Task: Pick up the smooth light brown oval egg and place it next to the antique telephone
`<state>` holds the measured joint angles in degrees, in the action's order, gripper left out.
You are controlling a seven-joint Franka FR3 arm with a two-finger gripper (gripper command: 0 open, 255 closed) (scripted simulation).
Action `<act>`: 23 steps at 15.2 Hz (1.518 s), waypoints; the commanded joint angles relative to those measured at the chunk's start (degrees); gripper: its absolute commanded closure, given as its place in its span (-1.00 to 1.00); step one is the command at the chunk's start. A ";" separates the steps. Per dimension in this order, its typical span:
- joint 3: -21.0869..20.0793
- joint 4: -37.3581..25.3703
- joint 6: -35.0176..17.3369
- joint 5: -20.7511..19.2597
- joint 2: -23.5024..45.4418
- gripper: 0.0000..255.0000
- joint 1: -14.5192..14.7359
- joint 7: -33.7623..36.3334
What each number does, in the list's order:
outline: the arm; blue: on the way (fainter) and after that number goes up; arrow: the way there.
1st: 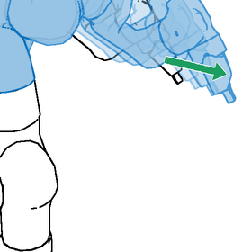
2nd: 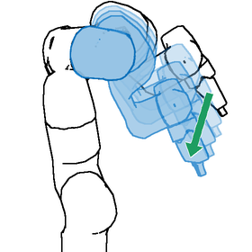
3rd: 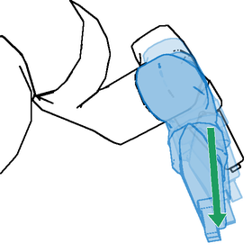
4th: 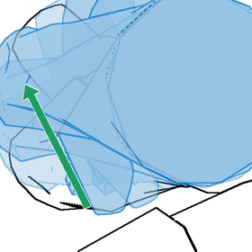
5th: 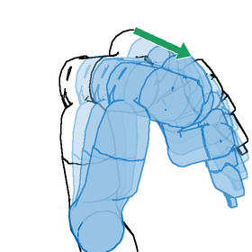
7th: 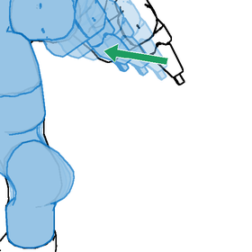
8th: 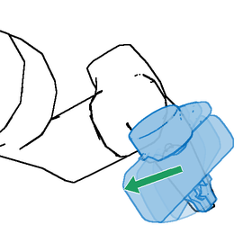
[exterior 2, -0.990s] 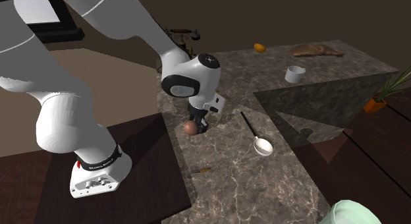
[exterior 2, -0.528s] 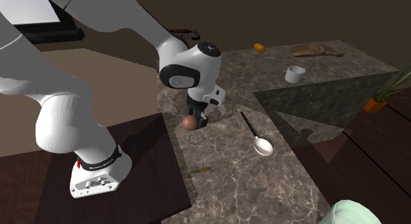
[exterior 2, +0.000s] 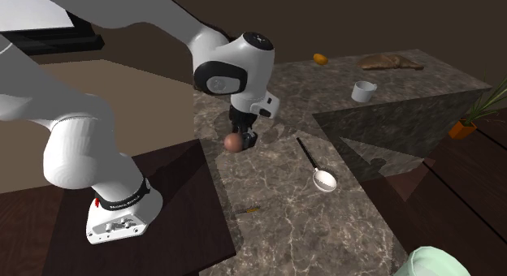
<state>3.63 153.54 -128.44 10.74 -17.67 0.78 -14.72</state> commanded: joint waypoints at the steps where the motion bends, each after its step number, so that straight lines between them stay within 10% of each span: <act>1: -0.03 -0.56 2.09 -0.43 -1.54 1.00 -0.19 0.46; 23: -0.31 -11.14 21.34 -2.49 -10.46 1.00 -0.92 3.96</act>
<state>3.22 143.18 -108.04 8.36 -27.98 -0.07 -10.78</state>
